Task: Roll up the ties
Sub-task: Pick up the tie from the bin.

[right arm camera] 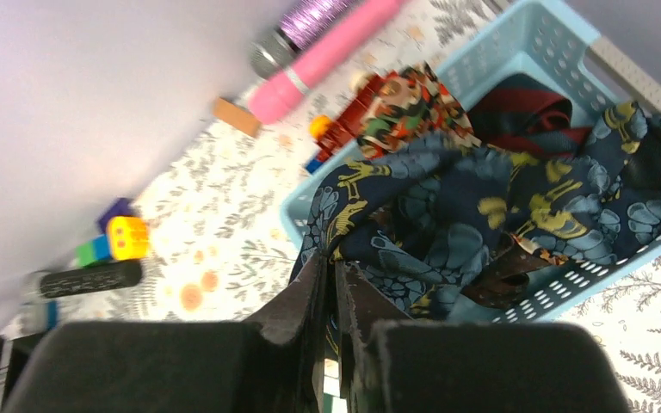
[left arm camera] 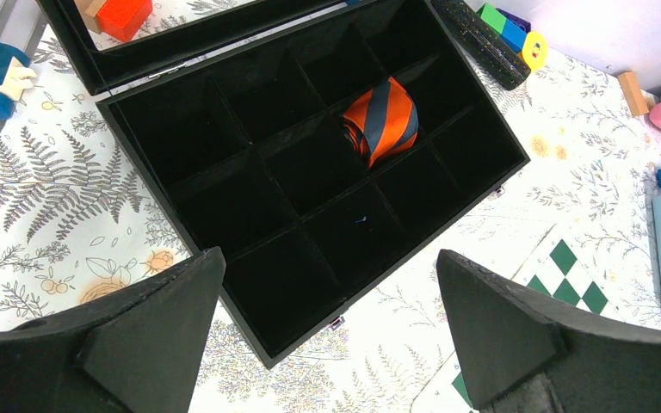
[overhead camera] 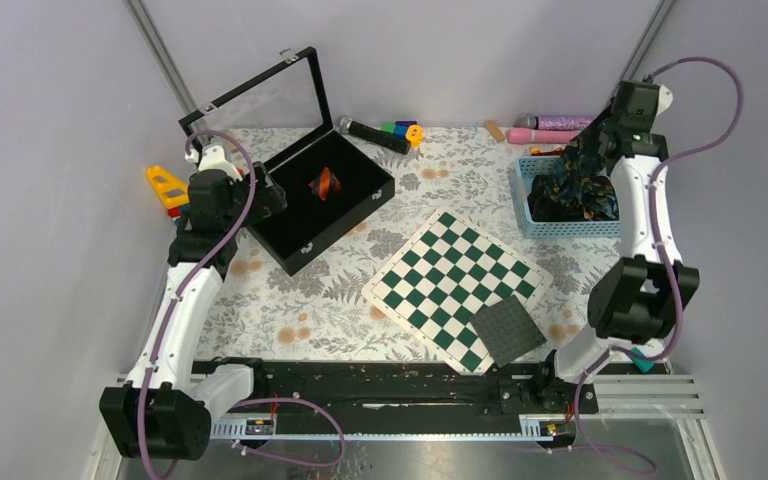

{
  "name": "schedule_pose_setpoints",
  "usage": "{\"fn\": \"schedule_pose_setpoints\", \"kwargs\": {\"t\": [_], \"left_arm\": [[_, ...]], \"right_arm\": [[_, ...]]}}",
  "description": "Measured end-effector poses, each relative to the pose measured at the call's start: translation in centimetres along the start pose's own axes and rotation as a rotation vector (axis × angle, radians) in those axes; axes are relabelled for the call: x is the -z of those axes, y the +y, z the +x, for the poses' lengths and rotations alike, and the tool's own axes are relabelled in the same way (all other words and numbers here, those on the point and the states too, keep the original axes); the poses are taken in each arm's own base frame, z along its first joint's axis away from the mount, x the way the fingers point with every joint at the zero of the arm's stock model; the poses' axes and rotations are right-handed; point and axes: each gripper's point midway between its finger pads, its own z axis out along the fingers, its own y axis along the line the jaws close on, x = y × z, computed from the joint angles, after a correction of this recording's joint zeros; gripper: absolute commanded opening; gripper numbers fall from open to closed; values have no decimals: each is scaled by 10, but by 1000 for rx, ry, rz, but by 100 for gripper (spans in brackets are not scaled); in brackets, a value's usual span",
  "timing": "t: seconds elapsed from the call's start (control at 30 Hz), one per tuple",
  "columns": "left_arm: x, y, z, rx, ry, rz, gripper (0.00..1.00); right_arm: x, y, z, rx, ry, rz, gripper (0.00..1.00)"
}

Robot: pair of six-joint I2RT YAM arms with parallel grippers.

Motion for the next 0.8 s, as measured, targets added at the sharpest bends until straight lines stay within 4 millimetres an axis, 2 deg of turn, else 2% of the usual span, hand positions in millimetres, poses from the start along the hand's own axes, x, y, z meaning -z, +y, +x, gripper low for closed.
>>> {"fn": "schedule_pose_setpoints", "kwargs": {"t": [0.07, 0.2, 0.53, 0.67, 0.8], "left_arm": [[0, 0, 0, 2, 1, 2, 99], [0, -1, 0, 3, 4, 11, 99], [2, -5, 0, 7, 2, 36, 99], [5, -9, -2, 22, -20, 56, 99], [8, -23, -7, 36, -42, 135, 99]], "right_arm": [[24, 10, -17, -7, -46, -48, 3], [57, 30, -40, -9, -102, -145, 0], [107, 76, -62, -28, -116, -371, 0], [141, 88, -75, -74, -158, -448, 0], [179, 104, -89, -126, -217, -532, 0]]}}
